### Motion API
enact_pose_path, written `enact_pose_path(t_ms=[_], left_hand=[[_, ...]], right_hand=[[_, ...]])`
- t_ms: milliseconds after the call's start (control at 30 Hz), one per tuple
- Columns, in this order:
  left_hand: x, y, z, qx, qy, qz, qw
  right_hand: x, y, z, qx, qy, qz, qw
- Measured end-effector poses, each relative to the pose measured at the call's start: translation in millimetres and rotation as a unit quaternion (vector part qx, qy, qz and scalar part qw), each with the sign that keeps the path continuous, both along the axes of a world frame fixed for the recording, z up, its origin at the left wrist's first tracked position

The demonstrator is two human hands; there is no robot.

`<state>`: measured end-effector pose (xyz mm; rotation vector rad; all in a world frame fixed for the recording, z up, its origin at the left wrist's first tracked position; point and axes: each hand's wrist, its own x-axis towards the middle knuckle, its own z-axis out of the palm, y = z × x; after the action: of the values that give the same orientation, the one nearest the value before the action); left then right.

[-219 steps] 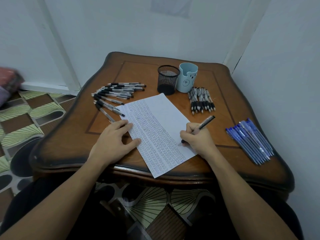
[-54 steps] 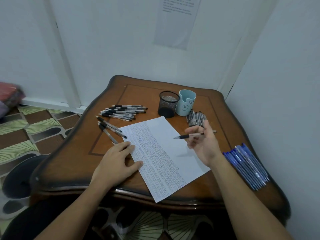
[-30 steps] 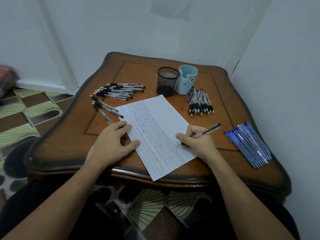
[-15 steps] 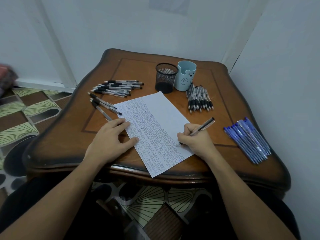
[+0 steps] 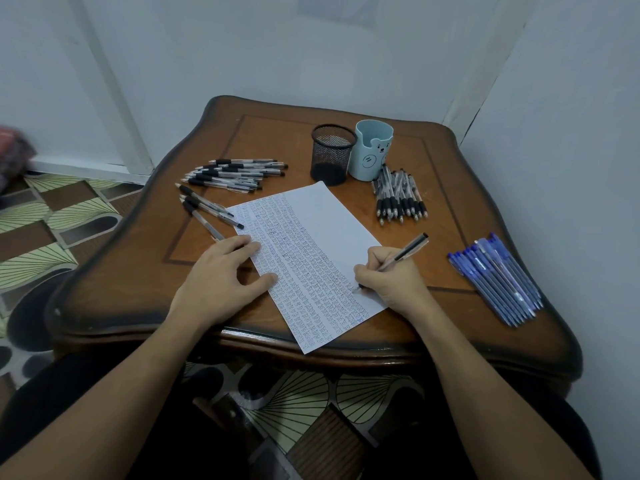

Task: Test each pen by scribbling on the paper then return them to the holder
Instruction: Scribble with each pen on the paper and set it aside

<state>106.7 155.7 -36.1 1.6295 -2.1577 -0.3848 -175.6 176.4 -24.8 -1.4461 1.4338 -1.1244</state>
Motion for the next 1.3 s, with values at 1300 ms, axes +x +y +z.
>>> enact_pose_path(t_ms=[1300], left_hand=[[-0.6,2.7,2.5,0.003,0.01,0.001,1.0]], right_hand=[[0.7,3.0,6.3,-0.021,-0.029,-0.009,0.999]])
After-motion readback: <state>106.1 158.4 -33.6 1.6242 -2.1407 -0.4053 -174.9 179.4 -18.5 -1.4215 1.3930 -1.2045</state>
